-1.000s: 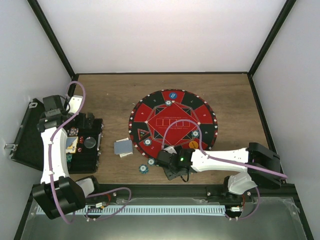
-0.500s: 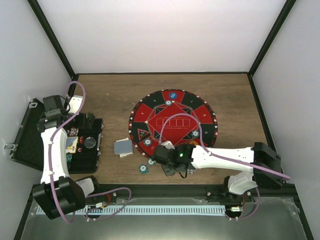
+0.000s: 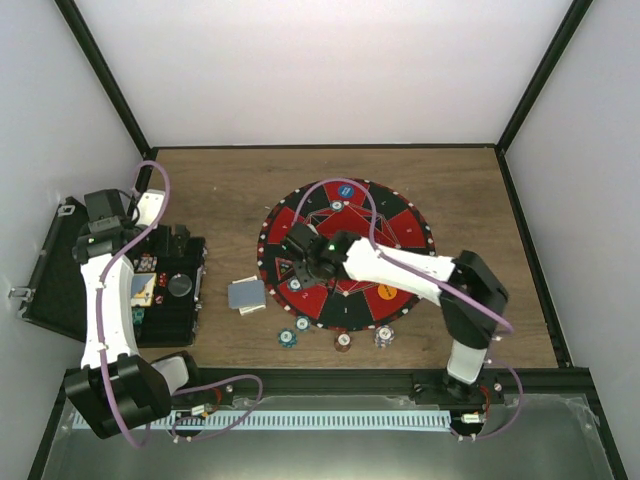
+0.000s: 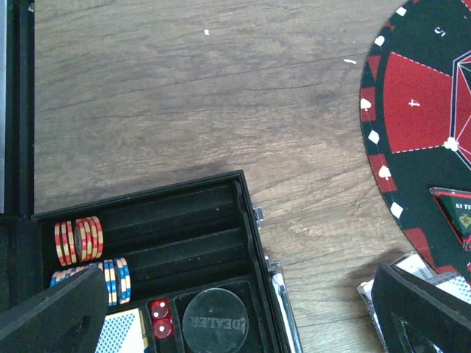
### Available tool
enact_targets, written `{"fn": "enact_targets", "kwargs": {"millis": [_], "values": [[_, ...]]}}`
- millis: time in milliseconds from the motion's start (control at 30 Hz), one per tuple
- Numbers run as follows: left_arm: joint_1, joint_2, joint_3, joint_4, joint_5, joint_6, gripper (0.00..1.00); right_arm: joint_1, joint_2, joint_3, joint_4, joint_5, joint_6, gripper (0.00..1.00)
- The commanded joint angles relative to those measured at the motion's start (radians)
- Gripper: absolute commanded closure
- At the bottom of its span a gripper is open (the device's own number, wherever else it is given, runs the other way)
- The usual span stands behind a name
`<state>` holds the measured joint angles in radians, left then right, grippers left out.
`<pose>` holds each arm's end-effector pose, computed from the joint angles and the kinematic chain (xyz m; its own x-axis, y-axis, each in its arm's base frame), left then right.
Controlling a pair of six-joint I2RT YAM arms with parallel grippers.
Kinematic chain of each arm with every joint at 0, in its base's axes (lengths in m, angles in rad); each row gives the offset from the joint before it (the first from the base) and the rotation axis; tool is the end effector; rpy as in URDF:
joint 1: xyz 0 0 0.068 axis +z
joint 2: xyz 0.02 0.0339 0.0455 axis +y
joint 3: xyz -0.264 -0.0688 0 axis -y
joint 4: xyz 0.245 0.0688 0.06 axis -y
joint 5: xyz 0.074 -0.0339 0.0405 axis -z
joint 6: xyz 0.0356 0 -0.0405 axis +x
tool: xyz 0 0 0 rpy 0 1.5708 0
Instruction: Distribute texas hold em gaming equipment
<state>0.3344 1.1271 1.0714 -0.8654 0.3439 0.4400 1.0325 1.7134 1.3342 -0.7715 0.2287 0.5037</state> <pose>0.2114 0.0608 0.3126 -0.7301 0.1709 -0.6617 0.2151 0.9765 0.0148 0.1872 0.2978 0.2406 -0.7907 -0.4072 -0.4571 -0.4649 0.8852 0.0156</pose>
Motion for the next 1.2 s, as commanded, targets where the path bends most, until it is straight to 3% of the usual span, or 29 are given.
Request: {"fn": "enact_targets", "kwargs": {"millis": [0,500,1167], "values": [[0.006,-0.006,0.045,-0.017,0.022,-0.004,0.00,-0.091,0.131,0.082,0.090,-0.028,-0.117,0.77],[0.006,0.005,0.035,0.003,0.021,-0.007,0.00,-0.161,0.374,0.143,0.180,-0.103,-0.172,0.77],[0.006,0.010,0.035,0.011,0.004,-0.004,0.00,-0.123,0.484,0.241,0.159,-0.191,-0.167,0.78]]}}
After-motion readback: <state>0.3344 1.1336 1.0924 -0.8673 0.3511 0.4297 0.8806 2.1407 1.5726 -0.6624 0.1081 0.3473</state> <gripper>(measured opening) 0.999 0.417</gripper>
